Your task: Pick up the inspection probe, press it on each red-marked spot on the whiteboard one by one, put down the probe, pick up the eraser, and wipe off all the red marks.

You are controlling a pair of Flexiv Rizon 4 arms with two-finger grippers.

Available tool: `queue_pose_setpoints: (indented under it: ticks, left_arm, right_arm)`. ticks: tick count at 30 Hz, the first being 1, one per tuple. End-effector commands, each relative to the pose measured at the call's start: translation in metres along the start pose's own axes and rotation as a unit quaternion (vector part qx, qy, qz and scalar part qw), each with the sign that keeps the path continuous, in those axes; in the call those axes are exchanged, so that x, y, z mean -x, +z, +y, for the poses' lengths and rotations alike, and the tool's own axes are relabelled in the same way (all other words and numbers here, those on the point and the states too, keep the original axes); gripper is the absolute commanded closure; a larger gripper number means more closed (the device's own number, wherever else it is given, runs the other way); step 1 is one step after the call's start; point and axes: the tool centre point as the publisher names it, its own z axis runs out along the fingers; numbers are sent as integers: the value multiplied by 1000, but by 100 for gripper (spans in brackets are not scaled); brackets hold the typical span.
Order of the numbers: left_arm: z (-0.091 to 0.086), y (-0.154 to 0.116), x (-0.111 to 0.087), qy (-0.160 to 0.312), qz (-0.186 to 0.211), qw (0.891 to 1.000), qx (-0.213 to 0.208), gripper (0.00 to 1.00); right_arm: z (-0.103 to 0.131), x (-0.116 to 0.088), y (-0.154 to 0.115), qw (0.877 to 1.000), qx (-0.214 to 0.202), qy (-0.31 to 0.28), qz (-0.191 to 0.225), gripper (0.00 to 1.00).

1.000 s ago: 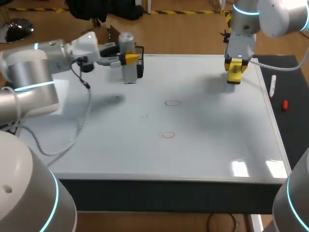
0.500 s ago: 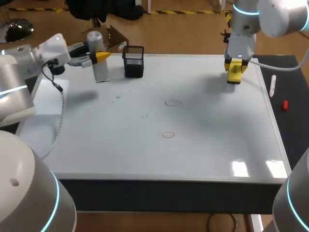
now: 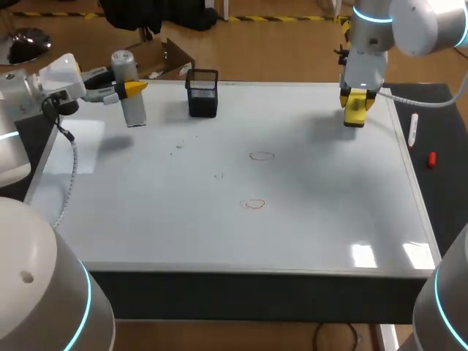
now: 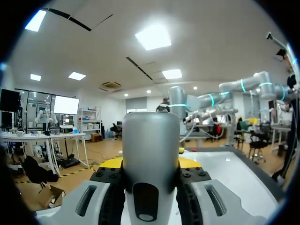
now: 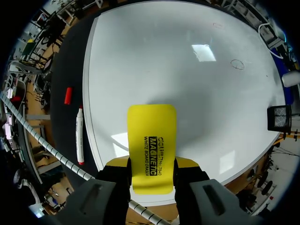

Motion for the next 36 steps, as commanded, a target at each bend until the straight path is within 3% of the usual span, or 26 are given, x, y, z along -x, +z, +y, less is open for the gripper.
queue_pose_setpoints:
  ticks: [1, 13, 15, 28, 36]
  left_arm:
    - [1, 0, 2, 0, 4, 1000, -2, 100]
    - [1, 0, 2, 0, 4, 1000, -2, 100]
    - [1, 0, 2, 0, 4, 1000, -2, 100]
    - [1, 0, 2, 0, 4, 1000, -2, 100]
    - [1, 0, 2, 0, 4, 1000, -2, 100]
  right_arm:
    - [-1, -1, -1, 1000, 0, -1, 1, 100]
    - [-1, -1, -1, 1000, 0, -1, 1, 100]
    - [4, 7, -7, 1000, -10, -13, -2, 100]
    - [78, 73, -19, 994, -27, -106, -23, 100]
    - [118, 132, -31, 985, -39, -161, -45, 100]
